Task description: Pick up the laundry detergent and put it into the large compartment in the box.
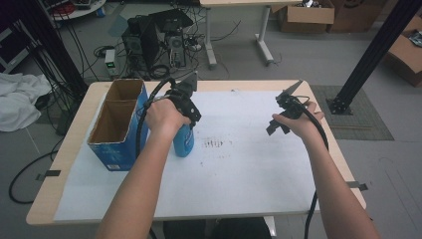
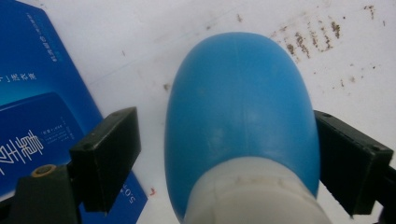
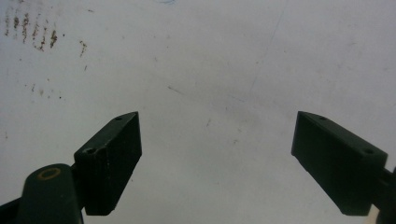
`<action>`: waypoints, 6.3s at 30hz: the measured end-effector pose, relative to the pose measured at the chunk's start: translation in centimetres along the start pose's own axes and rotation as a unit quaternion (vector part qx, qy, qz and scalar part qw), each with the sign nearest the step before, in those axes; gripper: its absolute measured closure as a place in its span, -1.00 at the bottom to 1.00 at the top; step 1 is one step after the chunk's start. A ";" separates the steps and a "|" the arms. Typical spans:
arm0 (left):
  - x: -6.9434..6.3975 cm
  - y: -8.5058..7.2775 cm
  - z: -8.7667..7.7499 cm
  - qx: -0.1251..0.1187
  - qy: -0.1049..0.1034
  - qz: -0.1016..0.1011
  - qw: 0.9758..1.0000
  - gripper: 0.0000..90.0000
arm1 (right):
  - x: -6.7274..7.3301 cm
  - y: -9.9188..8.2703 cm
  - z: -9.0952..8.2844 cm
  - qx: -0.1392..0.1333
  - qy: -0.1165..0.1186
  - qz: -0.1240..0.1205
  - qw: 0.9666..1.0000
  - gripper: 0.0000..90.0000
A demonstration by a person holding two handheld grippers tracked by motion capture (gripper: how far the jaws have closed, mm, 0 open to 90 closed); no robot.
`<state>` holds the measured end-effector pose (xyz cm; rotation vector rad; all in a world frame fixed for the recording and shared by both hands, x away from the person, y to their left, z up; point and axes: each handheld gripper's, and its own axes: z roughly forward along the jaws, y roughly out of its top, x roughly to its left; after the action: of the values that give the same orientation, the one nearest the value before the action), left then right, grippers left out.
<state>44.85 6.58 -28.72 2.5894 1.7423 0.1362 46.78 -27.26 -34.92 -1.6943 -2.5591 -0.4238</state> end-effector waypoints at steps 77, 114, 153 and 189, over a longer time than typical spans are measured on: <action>0.2 -1.3 -10.2 -0.023 -0.025 0.028 0.999 -0.16 | -0.2 -0.3 -0.1 0.000 0.006 0.009 1.000 -0.64; 13.7 -8.5 -18.5 -0.074 0.012 -0.208 0.975 -0.15 | -0.3 -0.4 -0.2 -0.003 0.011 0.011 1.000 -0.64; 16.1 -8.0 -6.1 -0.003 0.006 -0.196 0.981 -0.15 | -0.4 -0.1 0.7 0.005 0.006 0.001 1.000 -0.64; 15.6 -8.2 -0.3 0.024 0.011 -0.183 0.983 -0.15 | 0.0 0.0 1.2 0.009 0.003 -0.003 1.000 -0.64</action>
<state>43.08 24.12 -27.93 2.2505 2.2168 0.1167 46.91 -27.00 -36.06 -1.6786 -2.5560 -0.4039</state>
